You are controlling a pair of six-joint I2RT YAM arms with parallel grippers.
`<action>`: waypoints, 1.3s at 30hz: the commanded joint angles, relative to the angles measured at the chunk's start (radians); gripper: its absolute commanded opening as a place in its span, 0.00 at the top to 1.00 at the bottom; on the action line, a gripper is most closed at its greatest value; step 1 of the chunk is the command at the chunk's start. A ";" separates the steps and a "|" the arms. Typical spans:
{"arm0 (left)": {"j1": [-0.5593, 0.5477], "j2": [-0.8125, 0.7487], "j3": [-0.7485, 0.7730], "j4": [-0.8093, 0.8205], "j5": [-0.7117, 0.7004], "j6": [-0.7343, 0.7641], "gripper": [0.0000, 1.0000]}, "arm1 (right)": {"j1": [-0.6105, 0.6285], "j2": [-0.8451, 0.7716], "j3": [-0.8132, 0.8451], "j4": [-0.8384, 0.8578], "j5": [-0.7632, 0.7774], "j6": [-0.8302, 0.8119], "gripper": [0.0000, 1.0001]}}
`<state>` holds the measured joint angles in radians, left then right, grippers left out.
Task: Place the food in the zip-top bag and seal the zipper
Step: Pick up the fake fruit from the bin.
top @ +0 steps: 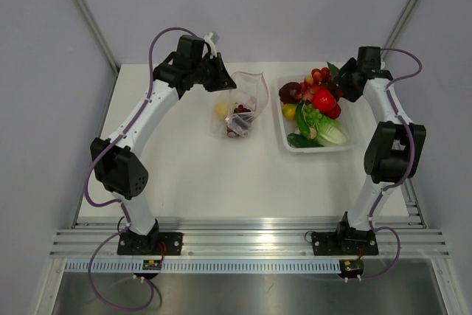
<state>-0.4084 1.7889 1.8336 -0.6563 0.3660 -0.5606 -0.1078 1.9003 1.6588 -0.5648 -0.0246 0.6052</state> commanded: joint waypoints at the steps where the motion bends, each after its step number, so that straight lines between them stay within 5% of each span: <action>1: 0.002 0.007 0.049 0.024 0.014 0.025 1.00 | -0.003 -0.003 -0.010 0.098 -0.028 0.027 0.31; 11: 0.002 0.018 0.032 0.038 0.031 0.019 1.00 | -0.003 -0.023 -0.088 0.181 0.012 0.019 0.47; 39: 0.000 0.030 0.010 0.066 0.056 0.004 1.00 | -0.003 -0.126 -0.203 0.345 0.071 0.008 0.46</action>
<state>-0.4084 1.8126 1.8332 -0.6342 0.3927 -0.5507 -0.1078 1.8168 1.4487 -0.2661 0.0170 0.6250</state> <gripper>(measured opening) 0.007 0.551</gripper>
